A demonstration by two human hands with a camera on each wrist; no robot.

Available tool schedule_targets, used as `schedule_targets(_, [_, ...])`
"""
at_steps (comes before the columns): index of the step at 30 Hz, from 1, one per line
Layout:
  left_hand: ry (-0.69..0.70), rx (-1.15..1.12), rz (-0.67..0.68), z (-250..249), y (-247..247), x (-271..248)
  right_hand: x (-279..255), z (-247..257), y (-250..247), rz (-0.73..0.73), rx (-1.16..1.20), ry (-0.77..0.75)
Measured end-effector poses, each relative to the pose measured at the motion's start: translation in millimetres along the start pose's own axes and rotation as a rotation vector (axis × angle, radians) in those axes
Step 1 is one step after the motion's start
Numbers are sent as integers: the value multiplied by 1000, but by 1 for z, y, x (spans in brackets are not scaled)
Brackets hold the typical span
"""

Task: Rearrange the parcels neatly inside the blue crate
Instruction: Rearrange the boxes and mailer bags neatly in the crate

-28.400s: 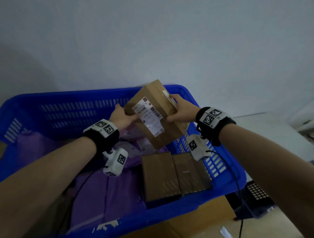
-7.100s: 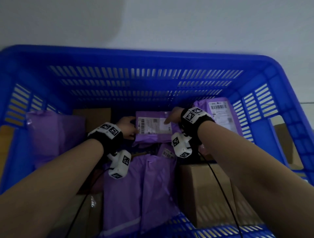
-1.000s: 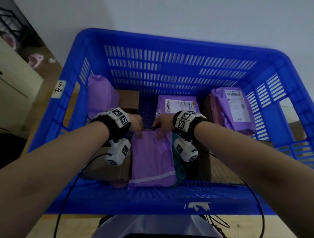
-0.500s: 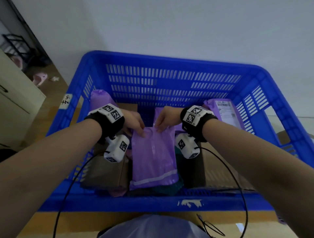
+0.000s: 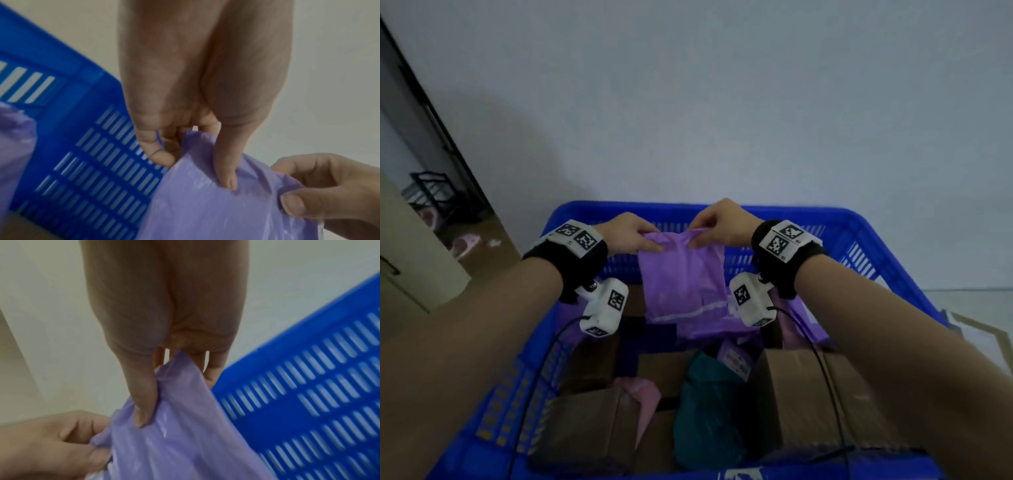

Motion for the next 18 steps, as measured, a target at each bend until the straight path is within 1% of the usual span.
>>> schedule_targets(2, [54,31,-63,-9,-13,-2,1,6,-11,-66,42,-3])
schedule_targets(3, [63,6,-85,-10,-19,-2,2,7,-16,-112,75,-2])
schedule_targets(4, [59,-61,-97,-10,-24,-3,1,6,-21,-163,141,16])
schedule_targets(6, [41,-236,-114,-8,-32,-5,-3,2,-27,-238,355,58])
schedule_targets(8, [24,-382,-127,-5,-40,-9,-10,-3,-27,-249,502,83])
schedule_targets(10, [10,-504,-128,-2,-46,-13,-15,-14,-27,-247,496,104])
schedule_targets(14, [-49,-703,-192,9,-57,-17,-23,-39,-28,-400,400,130])
schedule_targets(16, [-83,-791,-197,16,-58,-17,-27,-42,-24,-407,394,108])
schedule_targets(18, [-117,-863,-185,22,-56,-15,-31,-38,-20,-382,397,63])
Point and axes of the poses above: each hand's wrist, its own x-axis towards the middle knuckle, its own y-axis out of the palm, z = x × y, the point moved 6 cm from there along x, towards the middle knuckle, and after that the axes turned 8 degrees about -y, right-handed, at the moved point
